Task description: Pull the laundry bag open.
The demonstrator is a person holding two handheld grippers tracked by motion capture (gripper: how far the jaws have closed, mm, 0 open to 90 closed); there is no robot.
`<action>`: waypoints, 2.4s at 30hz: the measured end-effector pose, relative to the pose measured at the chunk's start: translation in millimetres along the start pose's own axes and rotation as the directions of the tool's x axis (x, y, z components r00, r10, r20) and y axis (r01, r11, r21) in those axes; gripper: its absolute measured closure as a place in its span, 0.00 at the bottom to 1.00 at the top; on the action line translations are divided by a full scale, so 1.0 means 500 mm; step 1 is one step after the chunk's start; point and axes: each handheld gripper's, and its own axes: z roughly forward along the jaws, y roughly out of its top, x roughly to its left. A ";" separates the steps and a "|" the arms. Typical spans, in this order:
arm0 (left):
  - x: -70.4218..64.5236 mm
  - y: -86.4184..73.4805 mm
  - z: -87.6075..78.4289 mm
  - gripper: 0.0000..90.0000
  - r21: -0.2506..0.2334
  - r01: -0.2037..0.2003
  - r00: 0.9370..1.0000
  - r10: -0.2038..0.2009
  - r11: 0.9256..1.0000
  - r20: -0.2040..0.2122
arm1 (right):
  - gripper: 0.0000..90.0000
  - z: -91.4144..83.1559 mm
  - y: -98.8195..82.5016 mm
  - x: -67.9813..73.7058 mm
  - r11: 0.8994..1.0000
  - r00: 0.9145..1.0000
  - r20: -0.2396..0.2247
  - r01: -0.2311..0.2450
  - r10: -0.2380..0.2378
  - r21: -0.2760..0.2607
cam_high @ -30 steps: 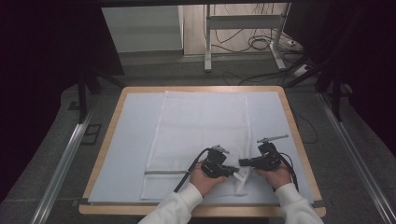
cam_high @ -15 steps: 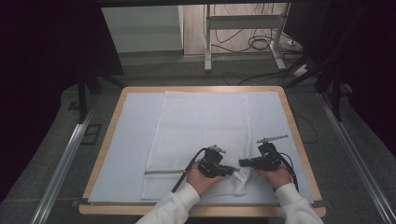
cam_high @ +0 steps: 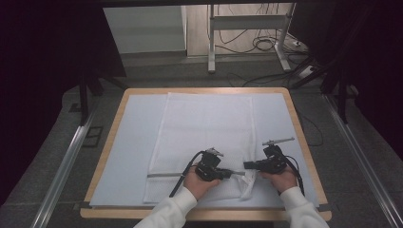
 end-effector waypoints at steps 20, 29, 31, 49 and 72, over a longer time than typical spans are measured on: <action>0.012 -0.023 -0.024 0.97 -0.003 0.011 1.000 -0.011 1.000 0.018 | 0.98 0.000 -0.001 -0.001 0.999 1.000 -0.007 -0.027 0.027 -0.030; 0.036 -0.040 -0.036 0.97 -0.006 0.042 0.999 -0.041 0.999 0.018 | 0.98 -0.002 -0.003 -0.003 0.999 1.000 -0.002 -0.029 0.029 -0.029; 0.039 -0.042 -0.038 0.97 -0.002 0.042 0.999 -0.042 0.999 0.021 | 0.98 -0.001 -0.003 -0.003 0.999 1.000 -0.004 -0.029 0.029 -0.028; 0.059 -0.057 -0.077 0.97 -0.017 0.063 0.998 -0.062 0.998 0.015 | 0.98 -0.001 -0.003 -0.006 0.998 0.999 -0.010 -0.041 0.041 -0.038; 0.080 -0.071 -0.100 0.97 -0.030 0.093 0.996 -0.093 0.995 -0.001 | 0.97 -0.001 -0.002 -0.007 0.998 0.999 -0.009 -0.042 0.041 -0.044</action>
